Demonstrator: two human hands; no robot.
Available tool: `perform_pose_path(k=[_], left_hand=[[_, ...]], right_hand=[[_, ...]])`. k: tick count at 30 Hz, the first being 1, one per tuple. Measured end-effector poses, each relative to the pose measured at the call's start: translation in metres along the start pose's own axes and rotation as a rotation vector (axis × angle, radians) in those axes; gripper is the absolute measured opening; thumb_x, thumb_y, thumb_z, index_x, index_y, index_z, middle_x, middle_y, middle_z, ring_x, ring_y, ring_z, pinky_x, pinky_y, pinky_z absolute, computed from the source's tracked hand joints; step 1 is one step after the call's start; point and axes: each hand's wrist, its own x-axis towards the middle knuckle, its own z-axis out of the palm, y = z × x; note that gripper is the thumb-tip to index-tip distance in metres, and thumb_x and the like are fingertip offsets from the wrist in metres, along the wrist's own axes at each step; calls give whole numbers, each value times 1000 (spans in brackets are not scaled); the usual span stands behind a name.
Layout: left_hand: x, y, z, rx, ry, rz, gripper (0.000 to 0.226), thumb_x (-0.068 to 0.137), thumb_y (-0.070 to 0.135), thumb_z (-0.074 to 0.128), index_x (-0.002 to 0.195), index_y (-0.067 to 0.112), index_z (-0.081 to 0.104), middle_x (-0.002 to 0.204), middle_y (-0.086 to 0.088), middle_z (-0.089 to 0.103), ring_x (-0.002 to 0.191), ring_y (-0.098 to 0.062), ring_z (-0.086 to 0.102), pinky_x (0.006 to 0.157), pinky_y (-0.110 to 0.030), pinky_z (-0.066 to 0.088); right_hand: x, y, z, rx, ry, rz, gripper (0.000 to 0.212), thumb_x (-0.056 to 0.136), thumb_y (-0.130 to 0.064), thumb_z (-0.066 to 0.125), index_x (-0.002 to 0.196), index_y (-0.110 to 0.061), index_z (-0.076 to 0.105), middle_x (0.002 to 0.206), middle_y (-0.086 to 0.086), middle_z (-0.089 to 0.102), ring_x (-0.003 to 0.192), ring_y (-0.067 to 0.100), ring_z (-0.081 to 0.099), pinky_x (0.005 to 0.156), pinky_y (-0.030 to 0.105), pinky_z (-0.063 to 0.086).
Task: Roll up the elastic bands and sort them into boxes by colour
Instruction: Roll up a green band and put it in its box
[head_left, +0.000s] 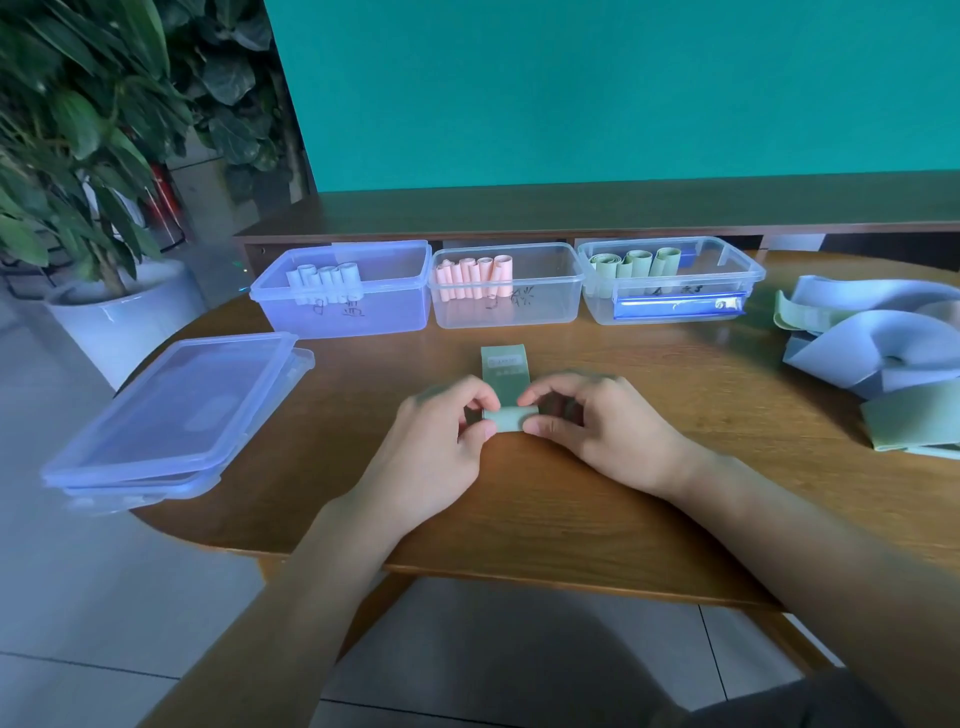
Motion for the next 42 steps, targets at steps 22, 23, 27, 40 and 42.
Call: perform_pose_path(k=[22,23,27,40,42], left_hand=[[19,-4,13,5,42,-13,26,93,31,68,119,30,64,104,18,53,88,-2,52,75,-14,37],[21,-5,13,2,40,-18,27,93,30,68,120,29,64,105,17,54,89,-3,52,78,-17,38],[27,-9,12,-24,-4,-26,34,94,31,68,127,28,63,115,11,60,94,-6,55,84,-20,40],[46,-16,15,-40,35,33,22,89,28,73,109,32,66,107,13,54,82,-2,55,77,-23,48],[50,-18,16,-42,34,28,22,91,30,71,112,31,66,108,13,55,85,-3,56,81,-26,51]], right_hand=[[17,7,6,-161,42,-60,29,101,-30,59,127,-19,68,121,-4,62,112,10,55,100,34,48],[18,7,7,-166,48,-60,30,101,-29,59,128,-19,67,124,-5,59,116,13,55,102,35,48],[19,5,5,-178,80,-83,25,98,-25,64,123,-20,67,115,-6,61,103,9,58,88,24,49],[34,17,7,-171,87,-48,26,101,-33,59,122,-21,70,116,-6,66,100,2,51,88,21,42],[35,18,7,-179,93,-51,28,101,-32,59,125,-21,69,118,-5,64,103,6,54,91,25,46]])
